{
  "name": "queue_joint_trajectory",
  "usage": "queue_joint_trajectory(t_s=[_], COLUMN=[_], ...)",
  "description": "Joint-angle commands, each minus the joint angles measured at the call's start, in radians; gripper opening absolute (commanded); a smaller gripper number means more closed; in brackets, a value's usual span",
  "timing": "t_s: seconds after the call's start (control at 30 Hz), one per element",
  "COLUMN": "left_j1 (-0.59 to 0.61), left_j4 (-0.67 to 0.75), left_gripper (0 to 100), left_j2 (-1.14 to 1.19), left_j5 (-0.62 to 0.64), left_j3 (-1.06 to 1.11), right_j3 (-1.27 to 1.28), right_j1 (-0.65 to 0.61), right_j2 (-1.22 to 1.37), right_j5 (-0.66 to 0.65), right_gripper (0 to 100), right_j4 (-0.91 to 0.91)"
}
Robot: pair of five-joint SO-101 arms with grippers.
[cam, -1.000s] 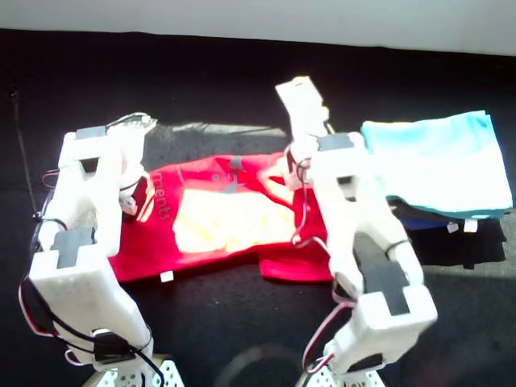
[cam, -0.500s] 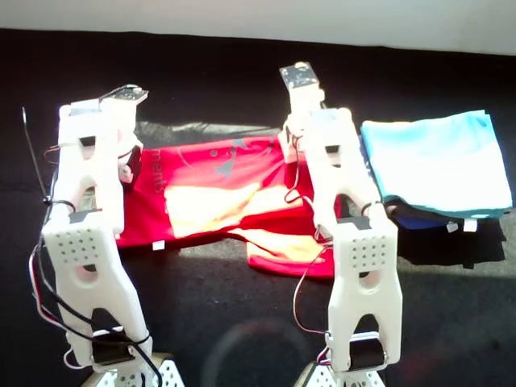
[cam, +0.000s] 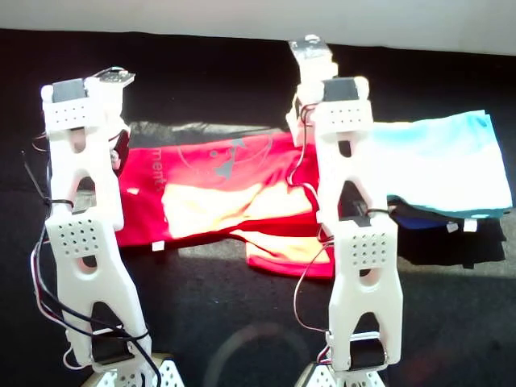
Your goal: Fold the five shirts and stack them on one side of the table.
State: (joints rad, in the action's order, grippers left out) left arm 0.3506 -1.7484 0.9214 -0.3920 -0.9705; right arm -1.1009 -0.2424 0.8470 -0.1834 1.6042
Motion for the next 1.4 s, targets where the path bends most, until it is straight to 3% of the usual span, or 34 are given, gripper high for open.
queue_joint_trajectory(t_s=[0.0, 0.13, 0.33, 0.6, 0.77, 1.0, 1.2, 1.37], left_j1=[0.025, 0.025, 0.024, 0.019, 0.019, 0.022, 0.035, 0.056], left_j4=[-0.011, -0.012, -0.008, 0.008, 0.166, 0.476, 0.647, 0.764], left_gripper=[1, 1, 1, 1, 1, 1, 1, 1], left_j2=[-0.045, -0.068, -0.182, -0.501, -0.677, -0.809, -0.828, -0.823], left_j5=[0.008, 0.008, 0.008, 0.006, 0.006, 0.003, 0.008, 0.008], left_j3=[-0.035, -0.012, 0.205, 0.479, 0.783, 1.228, 1.409, 1.492], right_j3=[-0.177, -0.254, -0.2, 0.137, 0.406, 0.76, 1.084, 1.288], right_j1=[0.008, 0.008, -0.058, -0.136, -0.14, -0.134, -0.127, -0.151], right_j2=[-0.004, -0.01, -0.027, -0.285, -0.397, -0.461, -0.526, -0.653], right_j5=[0.006, 0.006, 0.006, 0.006, 0.0, -0.003, -0.057, -0.057], right_gripper=[0.6, 0.6, 0.6, 0.6, 0.6, 0.6, 0.6, 0.6], right_j4=[0.119, 0.162, 0.163, 0.162, 0.111, -0.102, -0.331, -0.361])
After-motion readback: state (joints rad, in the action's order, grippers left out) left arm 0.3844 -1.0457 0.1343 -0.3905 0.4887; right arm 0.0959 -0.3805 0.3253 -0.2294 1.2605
